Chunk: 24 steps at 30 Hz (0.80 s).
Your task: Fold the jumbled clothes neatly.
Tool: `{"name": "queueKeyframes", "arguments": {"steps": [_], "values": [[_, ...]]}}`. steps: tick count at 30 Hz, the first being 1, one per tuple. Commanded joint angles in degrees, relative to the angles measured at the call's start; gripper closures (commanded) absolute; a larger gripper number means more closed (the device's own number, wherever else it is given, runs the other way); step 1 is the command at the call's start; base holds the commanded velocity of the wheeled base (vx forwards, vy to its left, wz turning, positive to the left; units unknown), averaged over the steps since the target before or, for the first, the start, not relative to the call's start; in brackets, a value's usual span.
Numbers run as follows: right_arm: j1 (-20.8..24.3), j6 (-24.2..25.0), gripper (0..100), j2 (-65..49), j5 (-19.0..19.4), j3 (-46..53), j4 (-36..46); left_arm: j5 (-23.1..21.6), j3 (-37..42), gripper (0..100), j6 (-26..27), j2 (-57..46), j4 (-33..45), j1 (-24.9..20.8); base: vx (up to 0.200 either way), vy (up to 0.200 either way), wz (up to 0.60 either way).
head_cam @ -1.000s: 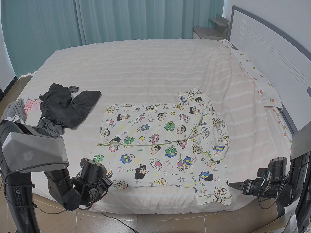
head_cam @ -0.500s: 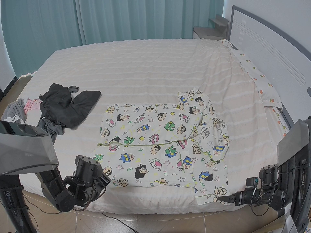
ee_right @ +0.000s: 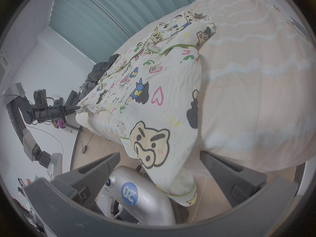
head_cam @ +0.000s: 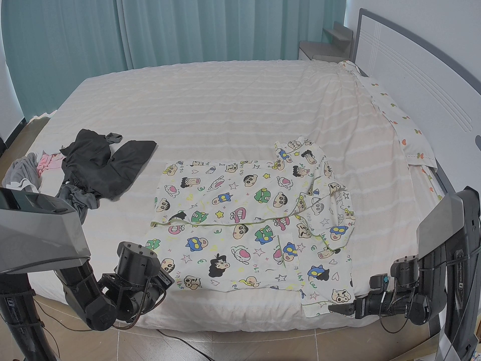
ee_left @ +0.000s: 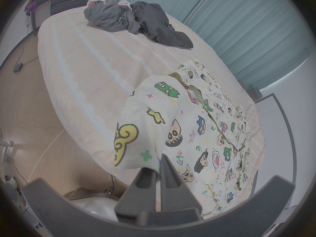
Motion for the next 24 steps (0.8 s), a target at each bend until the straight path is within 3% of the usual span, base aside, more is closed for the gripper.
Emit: {"name": "queueKeyframes", "arguments": {"steps": [1,2,3,15,20,24], "values": [[0.1,-0.1,0,0.4,0.1,-0.3,-0.9,0.0,0.0,100,0.0,-0.1,0.0,0.0,0.000,0.000,0.00],[0.2,-0.2,0,0.4,0.8,-0.3,-0.9,0.0,0.1,100,0.0,-0.1,0.0,0.0,0.000,0.000,0.00],[0.4,-0.2,100,0.4,0.9,-0.4,-0.9,0.0,0.1,100,0.0,-0.1,0.0,0.0,0.000,0.000,0.00],[0.0,-0.2,100,0.4,4.1,0.7,-1.0,0.0,1.2,100,0.0,-0.6,0.0,0.0,0.000,0.000,0.00],[-1.4,-1.0,100,-1.4,9.2,4.6,-1.0,0.1,2.2,100,0.1,-1.1,0.0,0.0,0.000,0.000,0.00],[-2.1,-2.4,100,-1.9,10.0,6.4,-1.0,0.1,3.0,100,0.0,-1.8,0.0,0.0,0.000,0.000,0.00]]}}
